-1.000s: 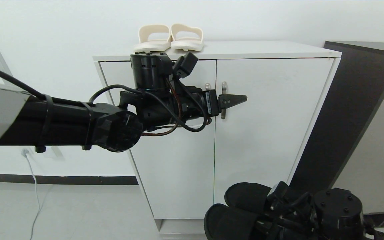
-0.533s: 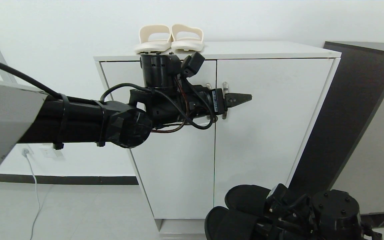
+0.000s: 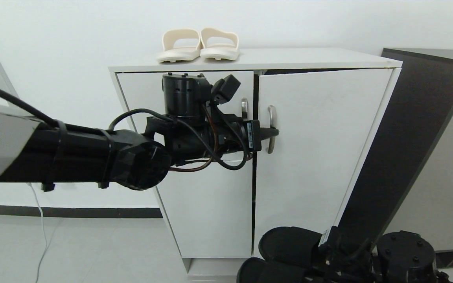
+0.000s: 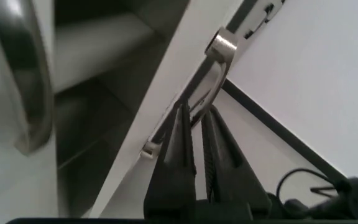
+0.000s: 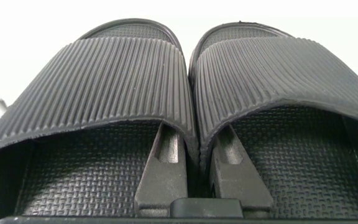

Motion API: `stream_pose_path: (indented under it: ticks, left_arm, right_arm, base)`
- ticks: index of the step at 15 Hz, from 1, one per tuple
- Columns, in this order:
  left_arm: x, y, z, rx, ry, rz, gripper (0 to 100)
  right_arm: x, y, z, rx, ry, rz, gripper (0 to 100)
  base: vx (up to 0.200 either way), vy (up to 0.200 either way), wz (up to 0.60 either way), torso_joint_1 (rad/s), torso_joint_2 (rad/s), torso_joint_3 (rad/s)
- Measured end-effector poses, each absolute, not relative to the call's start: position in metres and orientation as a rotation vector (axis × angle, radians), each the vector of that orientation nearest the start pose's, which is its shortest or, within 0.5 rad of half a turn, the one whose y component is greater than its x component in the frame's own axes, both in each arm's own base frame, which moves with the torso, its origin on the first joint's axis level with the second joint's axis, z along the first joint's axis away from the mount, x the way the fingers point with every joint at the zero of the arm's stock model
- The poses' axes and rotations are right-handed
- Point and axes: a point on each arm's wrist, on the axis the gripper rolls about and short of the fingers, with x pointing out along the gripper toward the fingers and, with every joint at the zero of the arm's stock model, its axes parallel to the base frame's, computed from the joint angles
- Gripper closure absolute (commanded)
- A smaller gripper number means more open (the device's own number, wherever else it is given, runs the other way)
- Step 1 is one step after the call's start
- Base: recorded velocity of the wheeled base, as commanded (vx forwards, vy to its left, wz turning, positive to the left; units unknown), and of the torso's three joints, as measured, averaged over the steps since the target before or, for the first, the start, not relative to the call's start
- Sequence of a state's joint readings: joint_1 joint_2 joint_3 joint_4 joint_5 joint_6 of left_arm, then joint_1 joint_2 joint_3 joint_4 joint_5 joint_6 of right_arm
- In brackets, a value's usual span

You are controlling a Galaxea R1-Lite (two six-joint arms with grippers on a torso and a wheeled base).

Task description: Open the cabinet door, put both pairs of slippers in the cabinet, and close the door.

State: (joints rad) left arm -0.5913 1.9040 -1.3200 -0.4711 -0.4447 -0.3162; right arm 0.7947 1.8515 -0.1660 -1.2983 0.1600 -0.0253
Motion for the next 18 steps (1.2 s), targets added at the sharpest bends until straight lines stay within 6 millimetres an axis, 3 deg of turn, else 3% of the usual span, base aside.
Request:
stream_pose_path:
  ticks: [8, 12, 18]
  left_arm:
    - [0.261, -0.197, 0.247, -0.289, 0.254, -1.064, 100]
    - [0.270, -0.183, 0.253, -0.358, 0.204, -1.037, 100]
    - [0.298, -0.193, 0.249, -0.362, 0.176, -1.017, 100]
  right_arm:
    - [0.154, 0.167, 0.061, -0.173, 0.386, 0.976, 100]
    - [0.154, 0.167, 0.061, -0.174, 0.384, 0.977, 100]
    - [0.154, 0.167, 0.060, -0.185, 0.385, 0.978, 100]
  base:
    - [0.000, 0.000, 0.00, 0.000, 0.00, 0.000]
    - [0.000, 0.000, 0.00, 0.000, 0.00, 0.000]
    - [0.000, 0.000, 0.00, 0.000, 0.00, 0.000]
